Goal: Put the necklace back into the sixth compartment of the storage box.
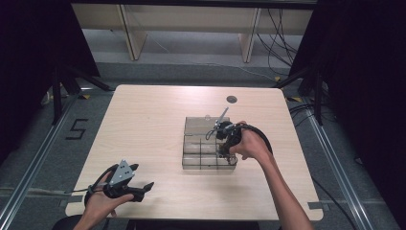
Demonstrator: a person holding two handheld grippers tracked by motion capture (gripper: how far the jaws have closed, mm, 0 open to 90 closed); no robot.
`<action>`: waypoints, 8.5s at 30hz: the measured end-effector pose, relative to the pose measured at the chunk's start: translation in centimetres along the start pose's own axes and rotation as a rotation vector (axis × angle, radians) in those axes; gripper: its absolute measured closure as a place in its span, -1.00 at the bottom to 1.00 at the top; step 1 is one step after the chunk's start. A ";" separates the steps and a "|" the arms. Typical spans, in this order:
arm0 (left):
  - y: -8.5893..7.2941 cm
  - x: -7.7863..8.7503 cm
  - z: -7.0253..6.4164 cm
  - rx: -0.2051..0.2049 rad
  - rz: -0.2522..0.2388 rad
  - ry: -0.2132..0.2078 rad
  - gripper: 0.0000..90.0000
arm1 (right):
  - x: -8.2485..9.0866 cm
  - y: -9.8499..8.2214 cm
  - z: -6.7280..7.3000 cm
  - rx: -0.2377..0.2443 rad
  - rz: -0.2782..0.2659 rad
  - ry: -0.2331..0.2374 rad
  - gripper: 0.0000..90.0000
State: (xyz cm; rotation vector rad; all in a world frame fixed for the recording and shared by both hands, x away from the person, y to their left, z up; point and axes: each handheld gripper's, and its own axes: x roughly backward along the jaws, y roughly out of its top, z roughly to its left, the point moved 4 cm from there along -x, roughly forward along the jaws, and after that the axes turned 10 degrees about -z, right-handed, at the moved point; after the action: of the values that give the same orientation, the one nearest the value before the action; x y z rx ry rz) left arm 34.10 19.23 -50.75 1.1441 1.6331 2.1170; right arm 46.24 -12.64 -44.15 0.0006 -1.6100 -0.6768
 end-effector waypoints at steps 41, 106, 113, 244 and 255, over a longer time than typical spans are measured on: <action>0.0 0.0 0.0 -0.003 0.006 0.000 -0.66 | -3.3 -2.4 -1.7 -0.132 0.006 0.076 0.57; 0.0 -0.1 -0.1 0.007 -0.005 0.000 -0.66 | 2.5 -3.5 -0.2 -0.174 -0.149 -0.037 -0.01; 0.0 -0.2 -0.2 0.027 -0.018 -0.008 -0.66 | 2.4 -4.0 -0.2 -0.184 -0.157 -0.044 -0.07; 0.1 -0.1 -0.2 0.004 -0.020 -0.006 -0.66 | 0.7 -9.9 4.6 -0.235 -0.270 -0.107 -0.58; 0.1 -0.1 -0.2 0.006 -0.021 -0.010 -0.66 | 0.5 -11.1 5.2 -0.286 -0.285 -0.125 -0.61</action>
State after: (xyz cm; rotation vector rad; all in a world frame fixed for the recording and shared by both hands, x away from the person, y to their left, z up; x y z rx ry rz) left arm 34.12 19.00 -50.72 1.1318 1.6405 2.0918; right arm 37.22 -19.77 -48.37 -0.0224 -1.6351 -1.1433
